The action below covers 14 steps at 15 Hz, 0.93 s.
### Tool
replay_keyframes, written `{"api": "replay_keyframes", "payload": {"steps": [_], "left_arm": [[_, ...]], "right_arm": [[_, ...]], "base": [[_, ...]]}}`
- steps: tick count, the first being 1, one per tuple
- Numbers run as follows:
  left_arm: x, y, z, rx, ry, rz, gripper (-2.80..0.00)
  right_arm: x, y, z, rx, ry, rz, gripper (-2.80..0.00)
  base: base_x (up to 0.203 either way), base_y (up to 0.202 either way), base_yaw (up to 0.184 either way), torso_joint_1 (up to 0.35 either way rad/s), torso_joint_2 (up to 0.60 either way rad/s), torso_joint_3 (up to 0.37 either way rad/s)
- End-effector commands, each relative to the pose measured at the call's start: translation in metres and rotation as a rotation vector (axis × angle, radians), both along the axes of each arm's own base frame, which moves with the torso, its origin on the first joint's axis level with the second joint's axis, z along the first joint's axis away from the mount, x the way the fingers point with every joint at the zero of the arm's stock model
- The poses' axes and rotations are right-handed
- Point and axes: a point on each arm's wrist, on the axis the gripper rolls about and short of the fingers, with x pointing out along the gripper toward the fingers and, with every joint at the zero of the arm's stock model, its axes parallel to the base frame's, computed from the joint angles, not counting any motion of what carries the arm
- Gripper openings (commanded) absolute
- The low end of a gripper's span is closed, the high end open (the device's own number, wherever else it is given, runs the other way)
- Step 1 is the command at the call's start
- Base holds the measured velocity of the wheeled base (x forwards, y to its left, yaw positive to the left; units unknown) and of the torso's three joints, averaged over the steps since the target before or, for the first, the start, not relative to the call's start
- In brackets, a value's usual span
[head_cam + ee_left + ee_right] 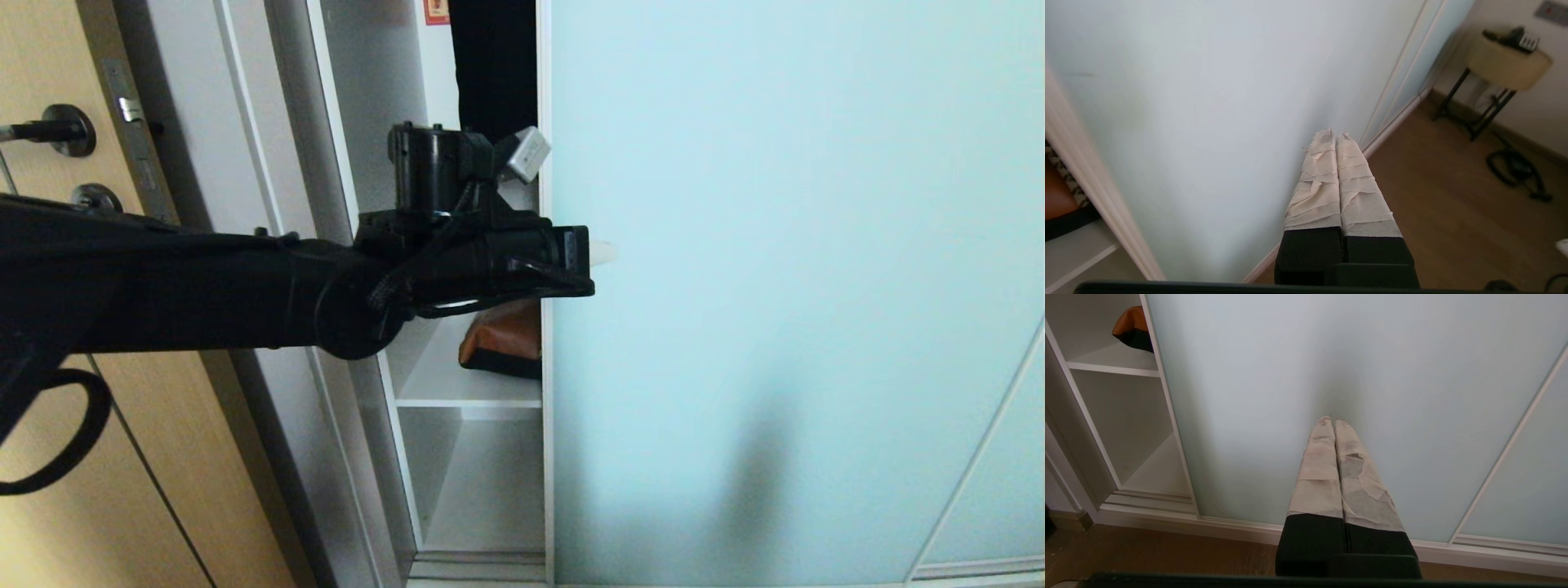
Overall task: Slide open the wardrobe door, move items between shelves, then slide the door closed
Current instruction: Close the door
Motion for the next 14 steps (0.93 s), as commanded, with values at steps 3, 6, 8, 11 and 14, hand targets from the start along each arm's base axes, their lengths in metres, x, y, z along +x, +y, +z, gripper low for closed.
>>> {"api": "replay_keyframes", "payload": {"steps": [3,6,8,11,14], "left_arm": [[0.044,-0.024,-0.055,0.048,0.058,0.039,-2.8],[0.06,-0.024,-0.063,0.044,0.057,0.098,-2.8],[0.066,-0.026,-0.071,0.046,0.057,0.105,-2.8],[0.076,-0.023,-0.08,0.043,0.052,0.134,-2.8],[0.084,-0.022,-0.08,0.031,0.038,0.143,-2.8]], "right_arm": [[0.0,0.0,0.0,-0.001,0.0,0.001,-2.8],[0.0,0.0,0.0,-0.001,0.0,0.0,-2.8],[0.0,0.0,0.0,-0.001,0.0,0.0,-2.8],[0.0,0.0,0.0,-0.001,-0.001,0.0,-2.8],[0.0,0.0,0.0,-0.001,0.0,0.0,-2.8]], "base": [[0.0,0.0,0.0,0.0,0.0,0.0],[0.0,0.0,0.0,0.0,0.0,0.0],[0.0,0.0,0.0,0.0,0.0,0.0],[0.0,0.0,0.0,0.0,0.0,0.0],[0.0,0.0,0.0,0.0,0.0,0.0]]}}
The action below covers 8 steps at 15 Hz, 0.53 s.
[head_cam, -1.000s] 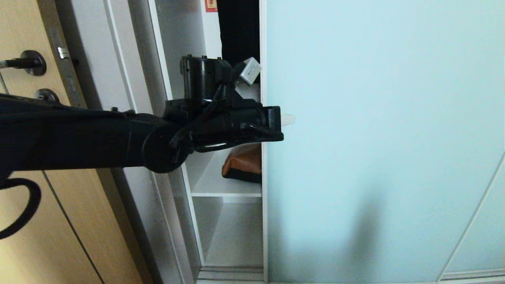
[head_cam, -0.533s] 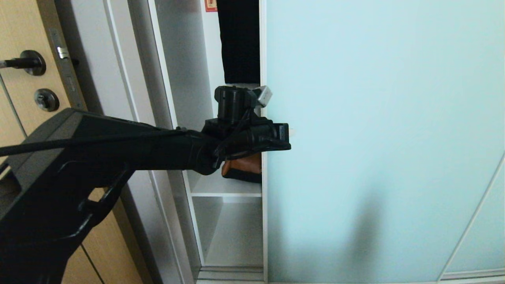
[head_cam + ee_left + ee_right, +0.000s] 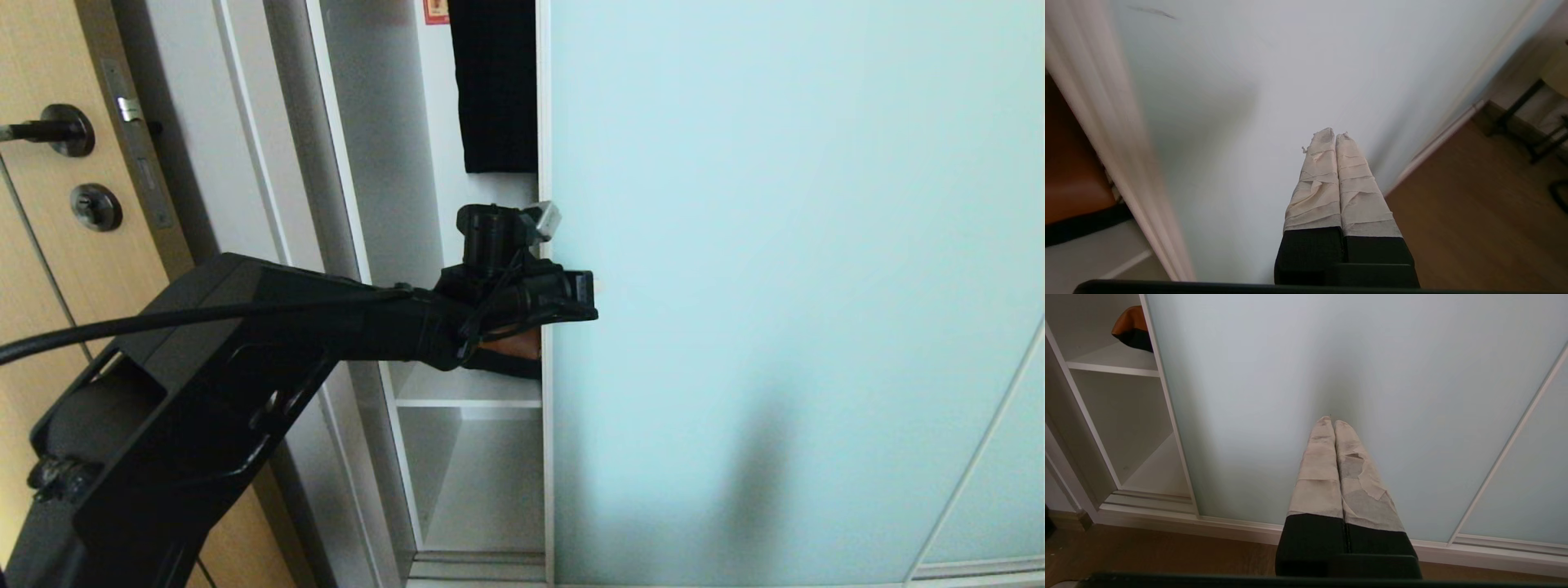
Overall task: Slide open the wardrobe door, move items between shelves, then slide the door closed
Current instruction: Close the door
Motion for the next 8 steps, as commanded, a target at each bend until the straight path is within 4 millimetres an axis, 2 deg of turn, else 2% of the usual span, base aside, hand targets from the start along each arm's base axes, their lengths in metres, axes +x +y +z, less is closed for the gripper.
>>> {"api": "replay_keyframes", "payload": {"steps": [1,8], "left_arm": [[0.006,-0.001,-0.008,0.001,0.006,0.001,-2.8],[0.017,-0.008,-0.024,0.005,0.009,0.003,-2.8]], "right_arm": [[0.0,0.0,0.0,-0.001,-0.002,0.001,-2.8],[0.0,0.0,0.0,-0.001,-0.002,0.001,-2.8]], "base": [[0.0,0.0,0.0,0.0,0.0,0.0],[0.0,0.0,0.0,0.0,0.0,0.0]]}}
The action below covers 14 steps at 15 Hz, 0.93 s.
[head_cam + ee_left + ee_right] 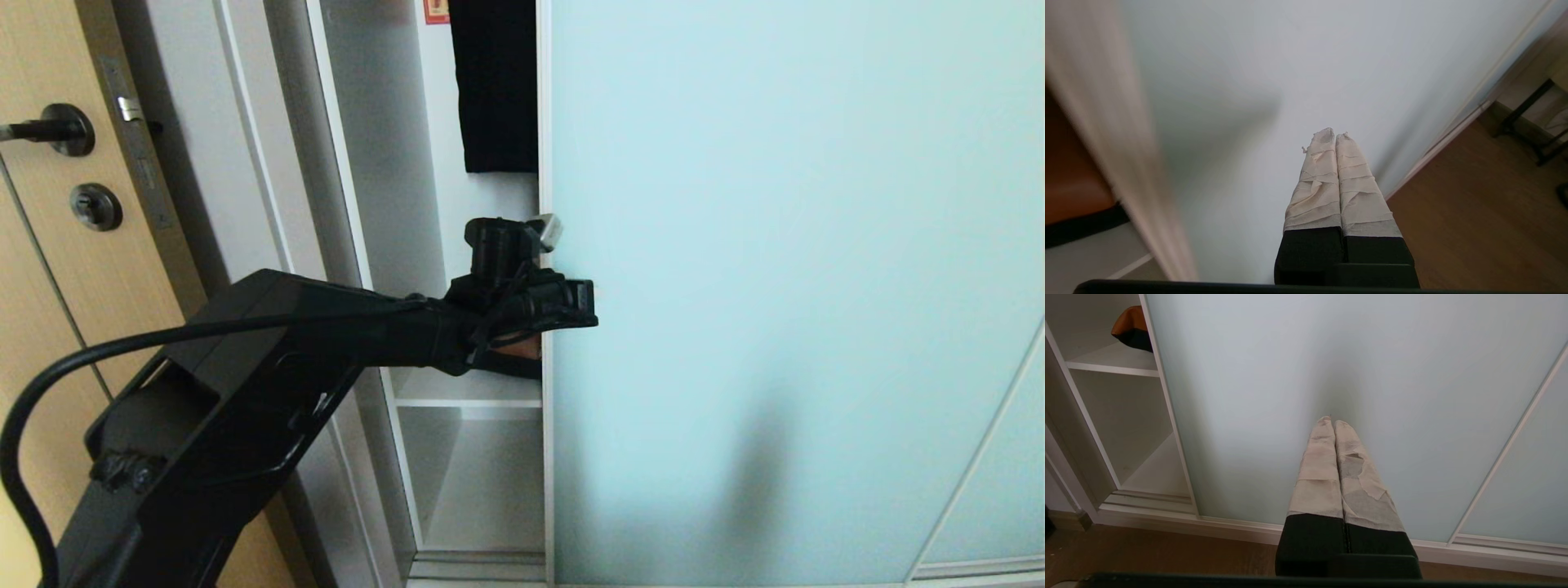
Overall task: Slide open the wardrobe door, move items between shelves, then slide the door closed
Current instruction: Close the door
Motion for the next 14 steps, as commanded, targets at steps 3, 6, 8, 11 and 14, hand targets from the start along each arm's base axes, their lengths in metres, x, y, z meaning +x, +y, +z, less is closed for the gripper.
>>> {"api": "replay_keyframes", "payload": {"steps": [3,6,8,11,14], "left_arm": [[0.009,-0.004,-0.012,-0.001,0.001,0.0,-2.8],[0.016,-0.007,-0.021,-0.001,0.0,0.004,-2.8],[0.019,-0.005,-0.029,0.004,0.008,0.01,-2.8],[0.025,0.001,-0.032,0.002,0.004,0.032,-2.8],[0.026,0.004,-0.032,0.003,0.001,0.032,-2.8]], "right_arm": [[0.0,0.0,0.0,-0.001,0.0,0.001,-2.8],[0.0,0.0,0.0,-0.001,-0.001,0.001,-2.8],[0.0,0.0,0.0,-0.001,-0.001,0.001,-2.8],[0.0,0.0,0.0,-0.001,-0.002,0.002,-2.8],[0.0,0.0,0.0,-0.001,-0.001,0.001,-2.8]], "base": [[0.0,0.0,0.0,0.0,0.0,0.0],[0.0,0.0,0.0,0.0,0.0,0.0],[0.0,0.0,0.0,0.0,0.0,0.0],[0.0,0.0,0.0,0.0,0.0,0.0],[0.0,0.0,0.0,0.0,0.0,0.0]]}}
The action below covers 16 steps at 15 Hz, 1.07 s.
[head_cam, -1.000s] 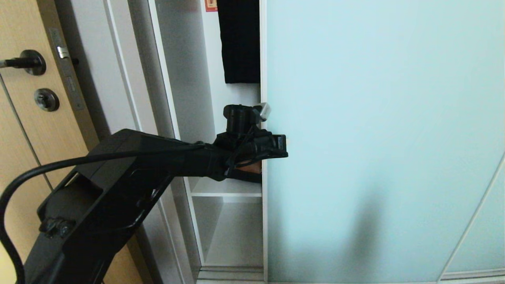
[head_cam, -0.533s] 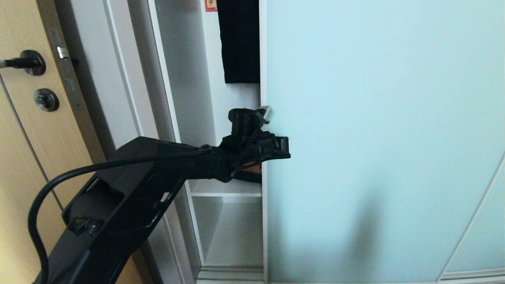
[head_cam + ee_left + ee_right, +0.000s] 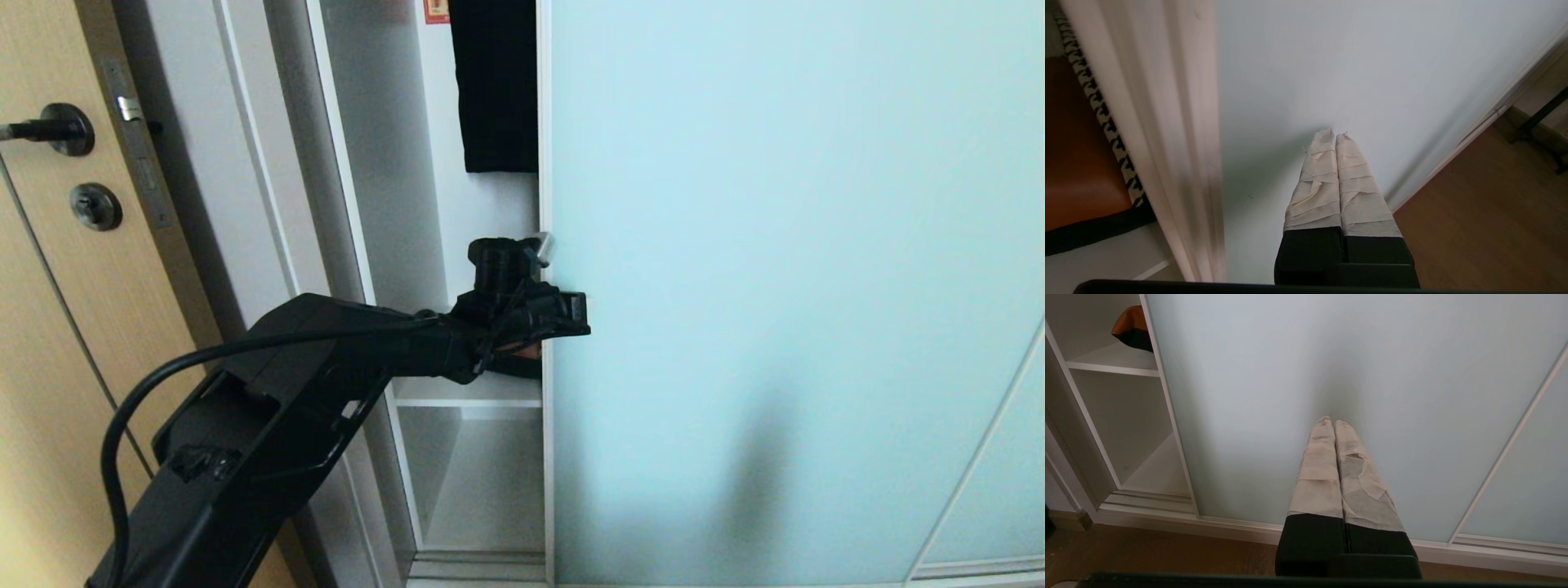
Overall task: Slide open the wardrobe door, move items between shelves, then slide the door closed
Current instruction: Close the door
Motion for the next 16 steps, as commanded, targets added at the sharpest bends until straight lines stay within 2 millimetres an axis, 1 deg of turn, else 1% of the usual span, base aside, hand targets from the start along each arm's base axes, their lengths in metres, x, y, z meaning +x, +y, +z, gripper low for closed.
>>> {"api": "replay_keyframes", "payload": {"steps": [1,4,5,6,8,11,13,16], "left_arm": [[0.001,0.001,-0.002,-0.001,0.003,-0.002,-2.8],[0.008,0.004,-0.016,-0.003,-0.002,0.014,-2.8],[0.011,0.008,-0.02,-0.003,-0.007,0.023,-2.8],[0.013,0.01,-0.02,-0.004,-0.008,0.029,-2.8],[0.013,0.013,-0.016,-0.004,-0.019,0.037,-2.8],[0.011,0.022,0.0,-0.014,-0.038,0.069,-2.8],[0.006,0.029,0.011,-0.015,-0.04,0.078,-2.8],[-0.005,0.044,0.017,-0.016,-0.041,0.094,-2.8]], "right_arm": [[0.0,0.0,0.0,-0.001,-0.002,0.001,-2.8],[0.0,0.0,0.0,-0.001,-0.002,0.001,-2.8],[0.0,0.0,0.0,-0.001,-0.001,0.001,-2.8],[0.0,0.0,0.0,-0.001,-0.002,0.001,-2.8],[0.0,0.0,0.0,-0.001,-0.002,0.001,-2.8],[0.0,0.0,0.0,-0.001,-0.002,0.001,-2.8],[0.0,0.0,0.0,-0.001,0.0,0.001,-2.8],[0.0,0.0,0.0,-0.001,-0.002,0.001,-2.8]], "base": [[0.0,0.0,0.0,0.0,0.0,0.0],[0.0,0.0,0.0,0.0,0.0,0.0],[0.0,0.0,0.0,0.0,0.0,0.0],[0.0,0.0,0.0,0.0,0.0,0.0],[0.0,0.0,0.0,0.0,0.0,0.0],[0.0,0.0,0.0,0.0,0.0,0.0],[0.0,0.0,0.0,0.0,0.0,0.0],[0.0,0.0,0.0,0.0,0.0,0.0]]}}
